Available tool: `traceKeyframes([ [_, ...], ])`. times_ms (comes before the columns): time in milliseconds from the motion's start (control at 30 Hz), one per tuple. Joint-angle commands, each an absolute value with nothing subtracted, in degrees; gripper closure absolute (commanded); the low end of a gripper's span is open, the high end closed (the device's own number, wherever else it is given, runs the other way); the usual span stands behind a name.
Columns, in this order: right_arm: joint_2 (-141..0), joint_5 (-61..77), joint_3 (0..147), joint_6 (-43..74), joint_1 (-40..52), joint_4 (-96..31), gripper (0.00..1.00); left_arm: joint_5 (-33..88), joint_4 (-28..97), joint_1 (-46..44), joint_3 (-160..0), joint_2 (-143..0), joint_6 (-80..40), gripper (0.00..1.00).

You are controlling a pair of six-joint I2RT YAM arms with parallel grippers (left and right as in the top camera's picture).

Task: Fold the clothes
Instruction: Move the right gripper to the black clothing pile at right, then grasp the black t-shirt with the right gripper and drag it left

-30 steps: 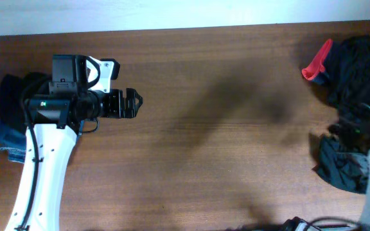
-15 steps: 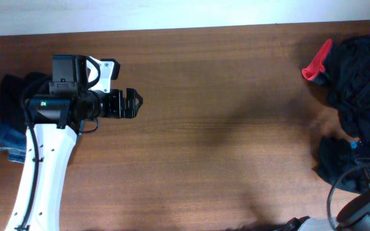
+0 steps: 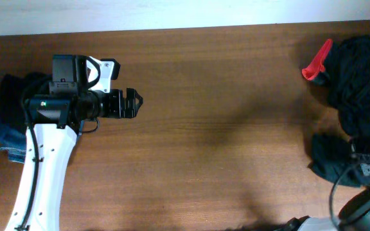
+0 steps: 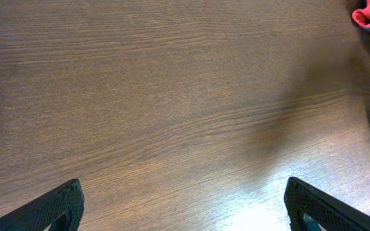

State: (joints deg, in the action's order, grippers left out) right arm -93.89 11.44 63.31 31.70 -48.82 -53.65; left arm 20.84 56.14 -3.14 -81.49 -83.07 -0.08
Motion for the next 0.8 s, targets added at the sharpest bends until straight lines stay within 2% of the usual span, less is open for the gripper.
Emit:
traceKeyframes([
  [0, -82.7, 31.2, 64.8, 20.4, -44.6, -53.1, 0.96, 21.7, 55.3, -2.9, -82.4, -83.0, -0.4, 0.01],
  [133, -72.1, 44.8, 66.8, 4.9, -36.9, -49.1, 0.96, 21.7, 53.6, -2.9, -82.4, -83.0, -0.4, 0.01],
  [200, -67.8, 45.9, 67.5, 2.4, -32.5, -47.3, 0.96, 21.7, 53.1, -2.9, -82.4, -83.0, -0.4, 0.01],
  [367, -59.4, 42.9, 67.7, 2.1, -19.2, -38.5, 0.96, 21.7, 52.4, -3.0, -82.4, -83.0, -0.4, 0.01],
  [433, -58.4, 33.2, 67.7, 5.3, -14.7, -36.9, 0.96, 21.7, 52.5, -3.0, -82.4, -83.0, -0.4, 0.01],
  [533, -59.0, 12.0, 67.7, 18.2, -9.5, -38.9, 0.96, 21.7, 52.6, -3.0, -82.4, -83.0, -0.4, 0.01],
  [667, -62.0, 12.7, 67.7, 17.5, -5.4, -38.7, 0.96, 21.7, 52.6, -3.0, -82.4, -83.0, -0.4, 0.01],
  [700, -63.6, 18.8, 67.7, 11.1, -3.9, -37.7, 0.96, 21.7, 52.6, -3.0, -82.4, -83.0, -0.4, 0.01],
  [767, -65.3, 26.6, 67.7, 6.8, -2.3, -36.7, 0.96, 21.7, 52.6, -3.0, -82.4, -83.0, -0.4, 0.01],
])
